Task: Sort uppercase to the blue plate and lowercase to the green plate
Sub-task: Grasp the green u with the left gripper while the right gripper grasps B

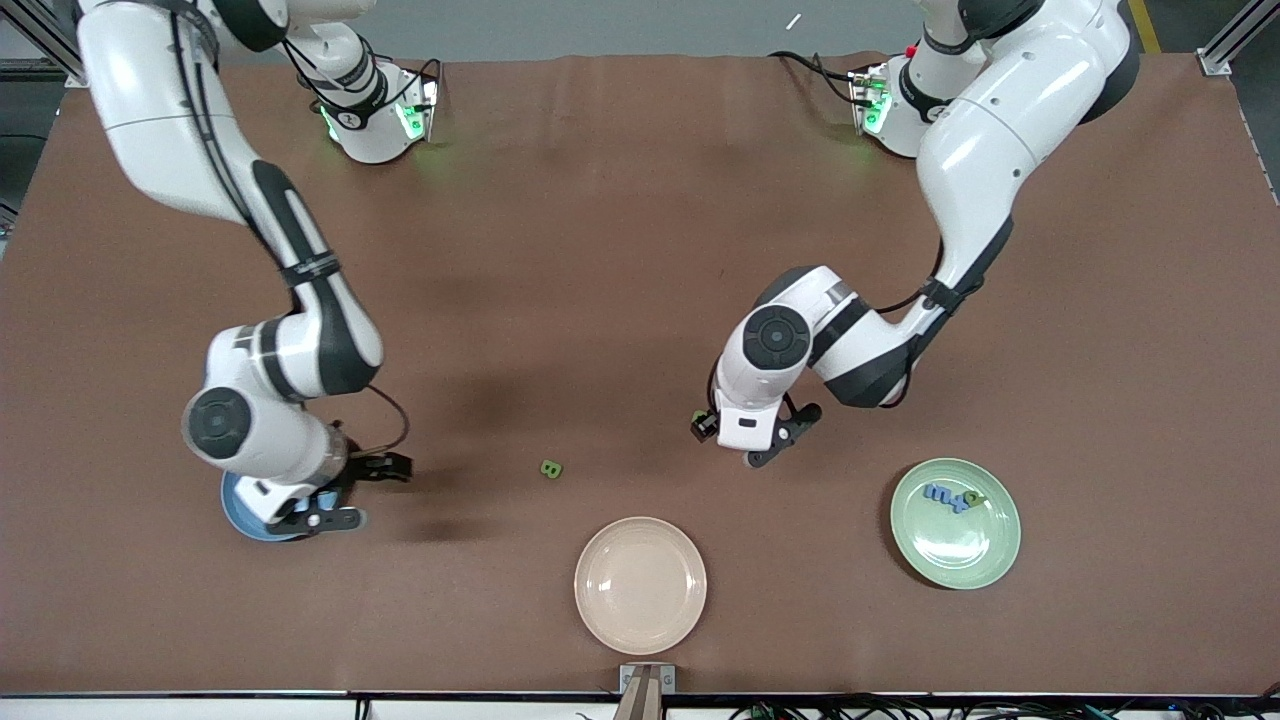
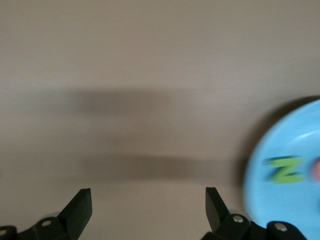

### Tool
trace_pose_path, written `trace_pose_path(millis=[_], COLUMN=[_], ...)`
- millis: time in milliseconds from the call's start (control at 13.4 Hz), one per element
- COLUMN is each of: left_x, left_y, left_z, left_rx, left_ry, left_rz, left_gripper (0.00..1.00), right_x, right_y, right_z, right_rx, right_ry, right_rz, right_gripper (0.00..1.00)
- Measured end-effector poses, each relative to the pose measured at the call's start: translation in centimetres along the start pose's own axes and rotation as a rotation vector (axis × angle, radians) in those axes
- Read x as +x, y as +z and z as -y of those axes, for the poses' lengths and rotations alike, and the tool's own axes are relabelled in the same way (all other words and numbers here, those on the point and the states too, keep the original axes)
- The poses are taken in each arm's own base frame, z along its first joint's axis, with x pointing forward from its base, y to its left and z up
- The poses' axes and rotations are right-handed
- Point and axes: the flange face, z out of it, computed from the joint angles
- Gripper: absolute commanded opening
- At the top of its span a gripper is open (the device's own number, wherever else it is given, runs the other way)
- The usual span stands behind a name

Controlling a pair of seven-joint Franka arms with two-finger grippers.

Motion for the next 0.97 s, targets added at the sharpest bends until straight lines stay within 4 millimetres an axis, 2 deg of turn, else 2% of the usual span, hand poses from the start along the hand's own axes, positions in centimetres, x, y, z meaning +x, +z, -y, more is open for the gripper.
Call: trace_pose_path(millis=[149, 224, 373, 672, 821, 971], left_x=[-1.1, -1.5, -1.8, -2.0, -2.4, -2.7], left_y=[2.1, 3.0, 4.4, 4.6, 4.5, 5.0], left_z=[-0.1, 0.0, 0.1, -0.5, -0.9, -0.9], left_rx=[0.014, 0.025, 0.041, 0.028, 0.013, 0.014], left_ry=[-0.091, -0.130, -0.187, -0.229, -0.236, -0.235], left_rz=[-0.015, -0.020, -0.015, -0.008, -0.004, -0.002], left_gripper=[0.70, 0.69, 0.69, 0.69, 0.69, 0.64], right_x=[-0.9, -1.3, -2.4, -4.7, -5.6, -6.3], right_y=[-0.1, 0.2, 2.1, 6.7, 8.4, 9.5], right_z=[6.3, 8.6, 12.5, 17.7, 19.2, 20.2], right_rx=[0.025, 0.043, 0.068, 0.046, 0.020, 0.020], right_ry=[0.080, 0.122, 0.204, 0.292, 0.299, 0.300], right_rz=[-0.062, -0.092, -0.127, -0.155, -0.167, -0.181], right_gripper=[1.00, 1.00, 1.00, 1.00, 0.92, 0.82])
